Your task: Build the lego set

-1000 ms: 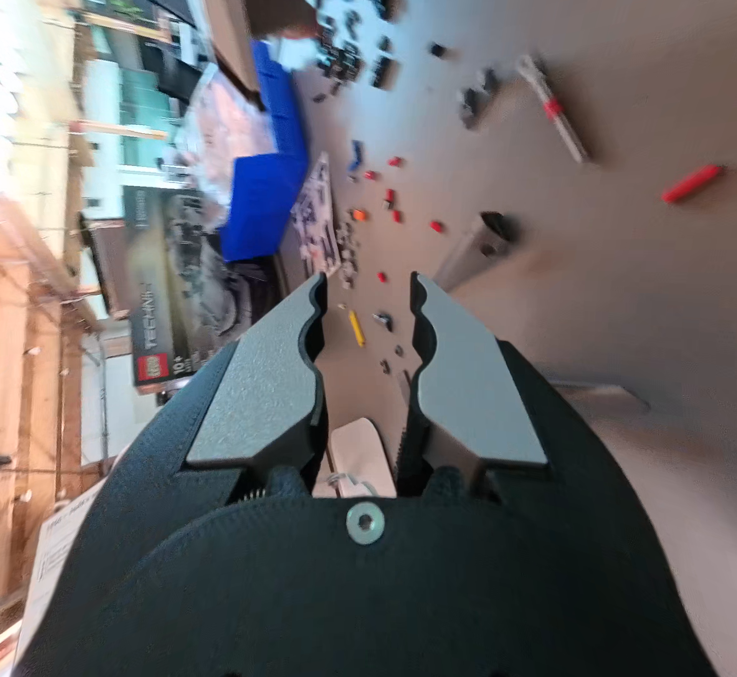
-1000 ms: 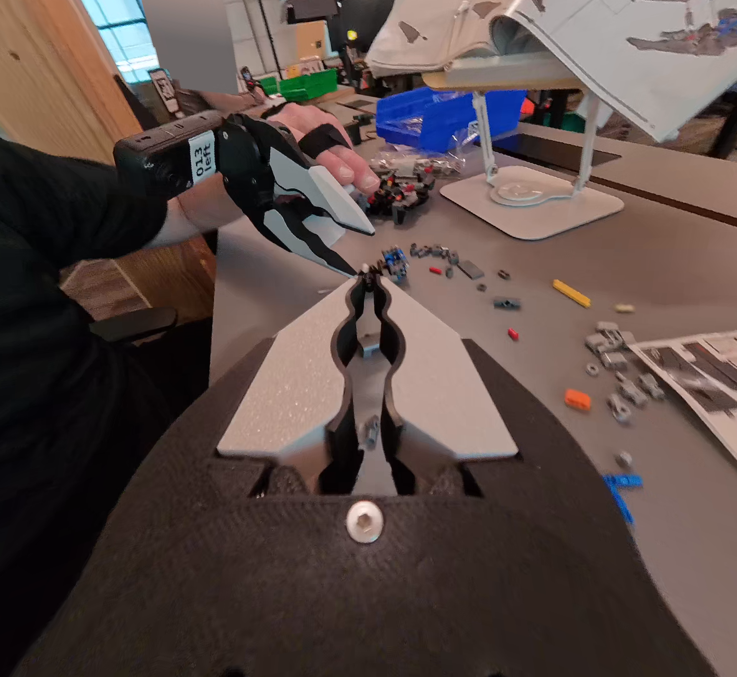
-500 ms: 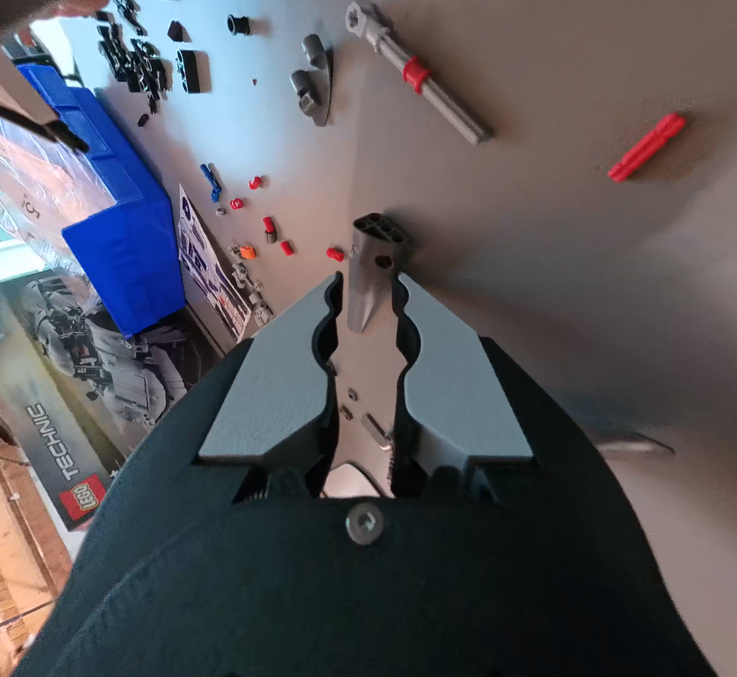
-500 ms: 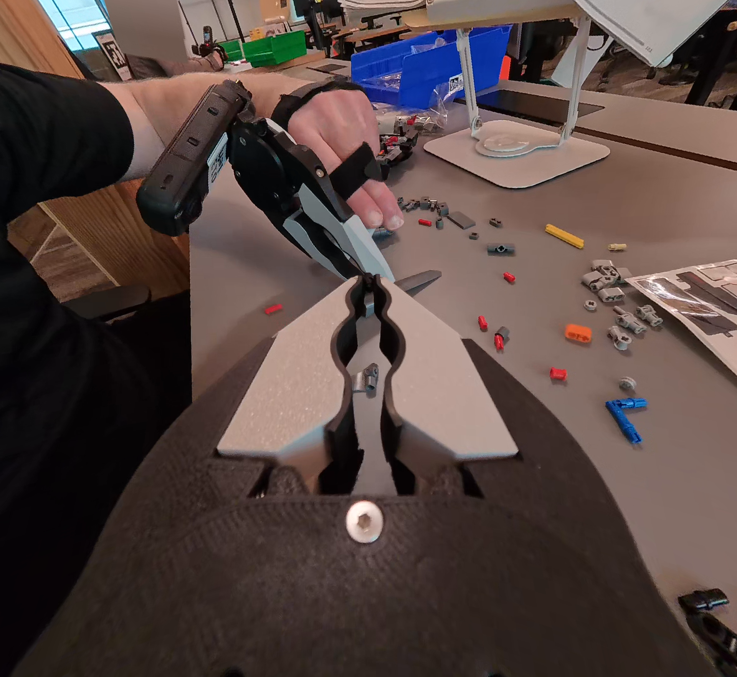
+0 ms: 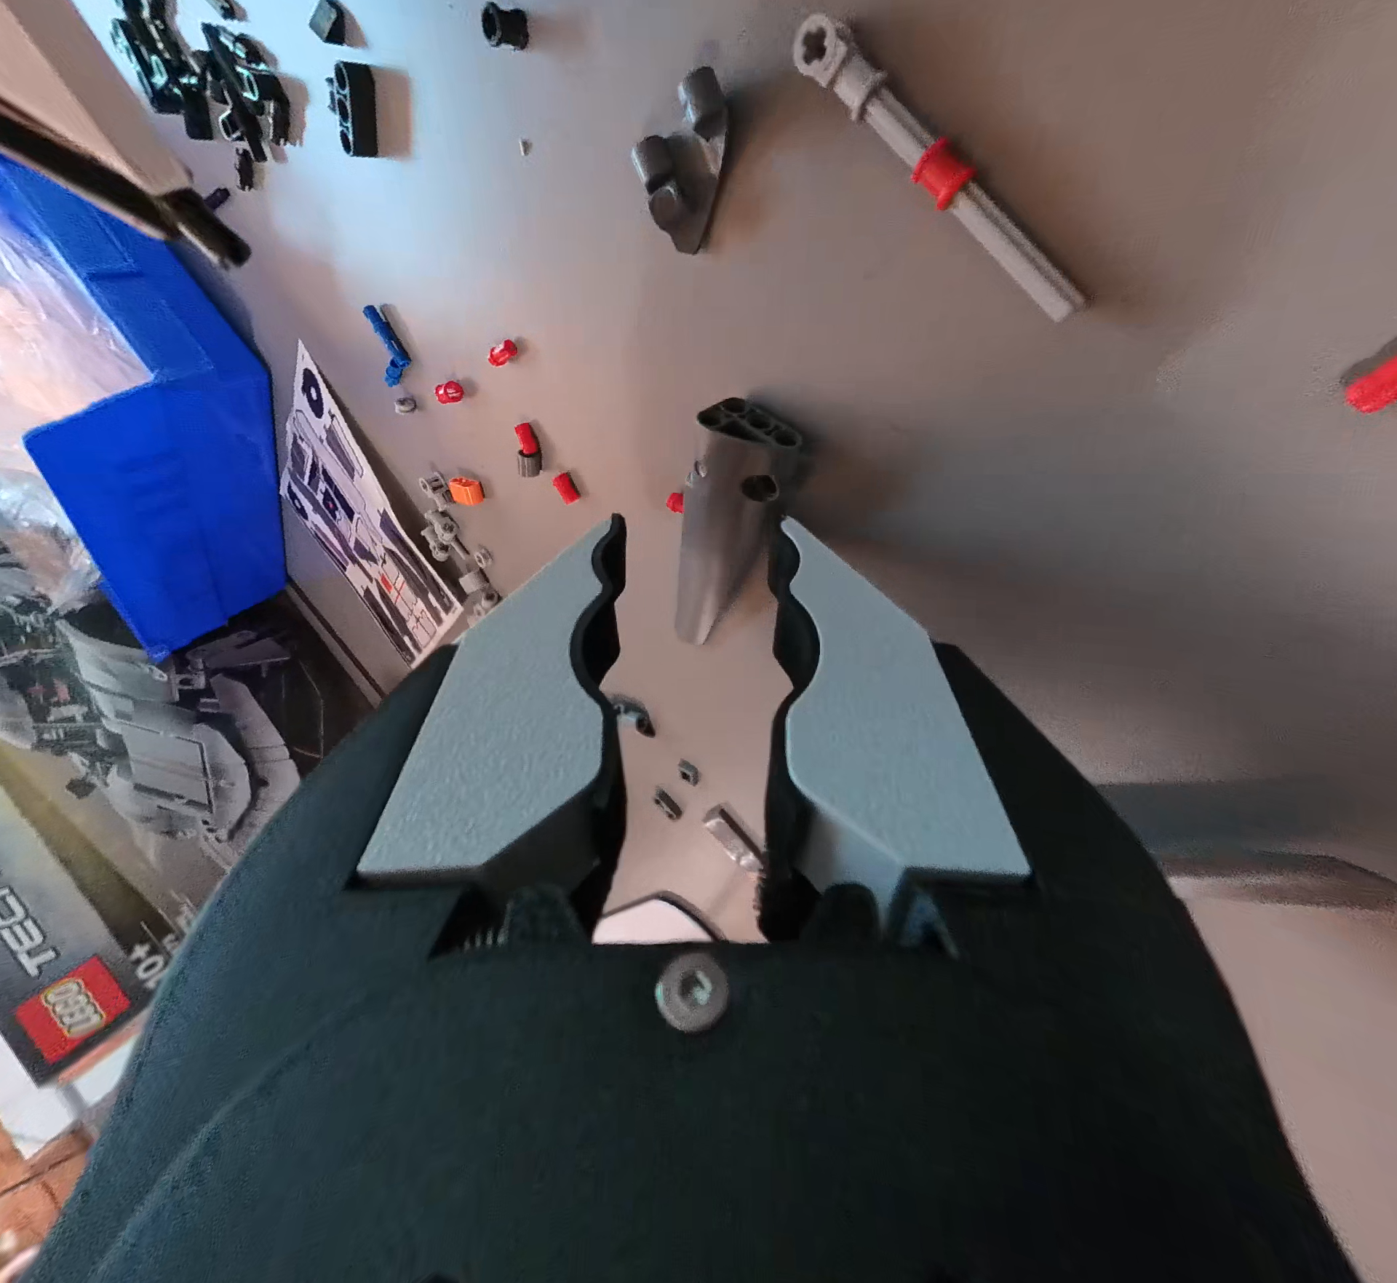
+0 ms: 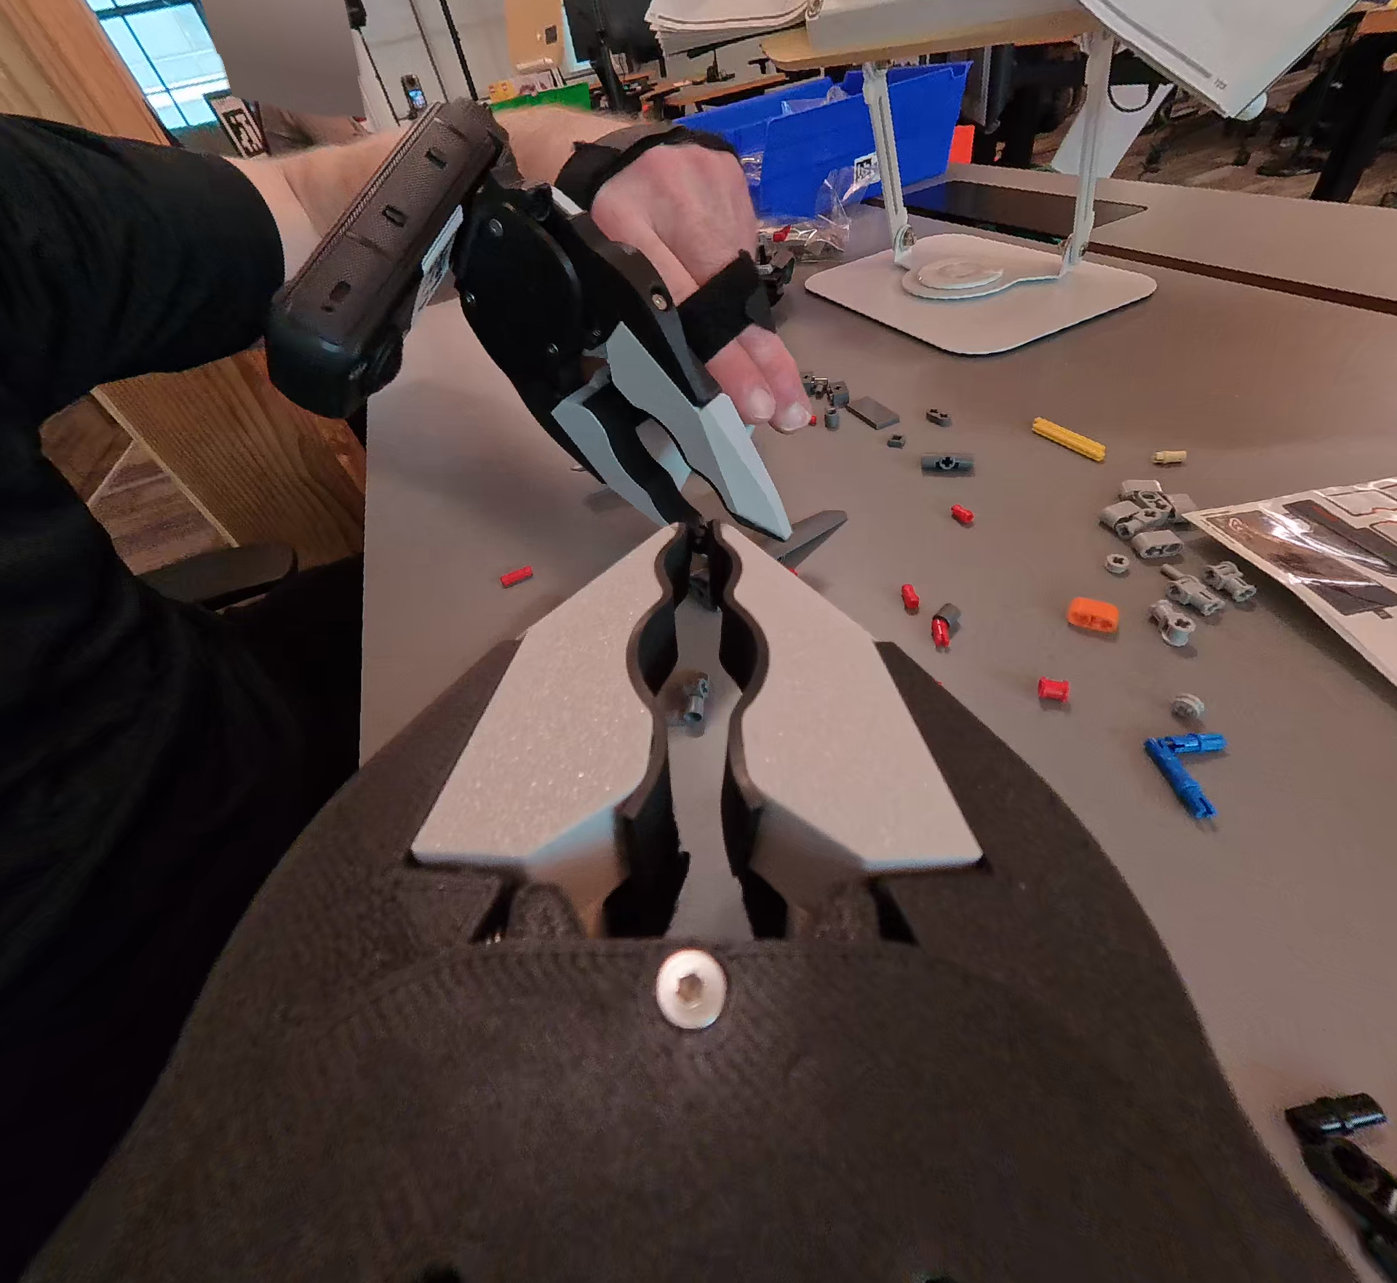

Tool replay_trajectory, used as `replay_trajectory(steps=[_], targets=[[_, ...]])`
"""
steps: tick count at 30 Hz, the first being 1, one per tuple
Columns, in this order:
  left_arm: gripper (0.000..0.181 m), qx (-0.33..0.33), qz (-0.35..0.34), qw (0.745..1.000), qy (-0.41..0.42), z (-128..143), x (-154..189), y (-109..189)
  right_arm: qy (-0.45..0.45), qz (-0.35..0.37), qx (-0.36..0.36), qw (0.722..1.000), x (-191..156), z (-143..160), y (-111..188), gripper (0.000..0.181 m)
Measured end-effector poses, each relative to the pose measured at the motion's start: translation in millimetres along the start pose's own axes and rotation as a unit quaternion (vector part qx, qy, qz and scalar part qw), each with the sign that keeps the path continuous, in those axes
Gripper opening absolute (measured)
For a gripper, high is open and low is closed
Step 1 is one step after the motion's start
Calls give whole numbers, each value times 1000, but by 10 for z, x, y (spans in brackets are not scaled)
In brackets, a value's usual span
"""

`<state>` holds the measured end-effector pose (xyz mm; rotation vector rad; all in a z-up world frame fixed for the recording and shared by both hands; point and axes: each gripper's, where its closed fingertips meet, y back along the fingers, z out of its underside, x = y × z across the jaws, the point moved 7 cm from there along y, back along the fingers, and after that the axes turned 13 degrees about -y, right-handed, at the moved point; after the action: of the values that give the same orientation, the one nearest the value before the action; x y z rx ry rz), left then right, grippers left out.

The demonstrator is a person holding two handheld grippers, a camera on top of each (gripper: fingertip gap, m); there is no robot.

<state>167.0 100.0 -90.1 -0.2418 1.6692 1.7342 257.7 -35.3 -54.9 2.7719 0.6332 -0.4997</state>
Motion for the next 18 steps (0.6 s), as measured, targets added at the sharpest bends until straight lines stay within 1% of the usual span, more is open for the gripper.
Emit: replay_trajectory(steps=[2, 3, 4, 7, 9, 12, 13, 14, 16, 18], targets=[[26, 3, 22, 1000, -12, -12, -28, -40, 0, -1, 0, 1000, 1, 1, -5, 2], [17, 7, 35, 999, -17, -20, -33, -64, 0, 0, 0, 1000, 0, 1, -5, 2], [15, 11, 37, 999, -24, -27, -52, -82, 1, 0, 1, 1000, 1, 0, -2, 2], [15, 11, 50, 998, -30, -36, -110, -115, 0, 3, 4, 1000, 8, -2, 19, 2], [11, 13, 53, 998, -34, -51, -135, -142, -1, 5, 5, 1000, 17, -3, 32, 2], [10, 23, 75, 997, -17, -52, -179, -157, -2, 9, 6, 1000, 36, -6, 50, 1], [6, 26, 82, 996, -9, -53, -188, -170, -2, 13, 5, 1000, 44, -4, 57, 1], [6, 27, 84, 996, 4, -58, -206, -184, -1, 17, 3, 1000, 49, -1, 64, 1], [5, 29, 77, 996, 27, -68, -232, -204, 5, 27, -3, 1000, 50, 16, 77, 1], [4, 25, 49, 997, 44, -65, -237, -222, 15, 41, -8, 999, 50, 33, 90, 1]])
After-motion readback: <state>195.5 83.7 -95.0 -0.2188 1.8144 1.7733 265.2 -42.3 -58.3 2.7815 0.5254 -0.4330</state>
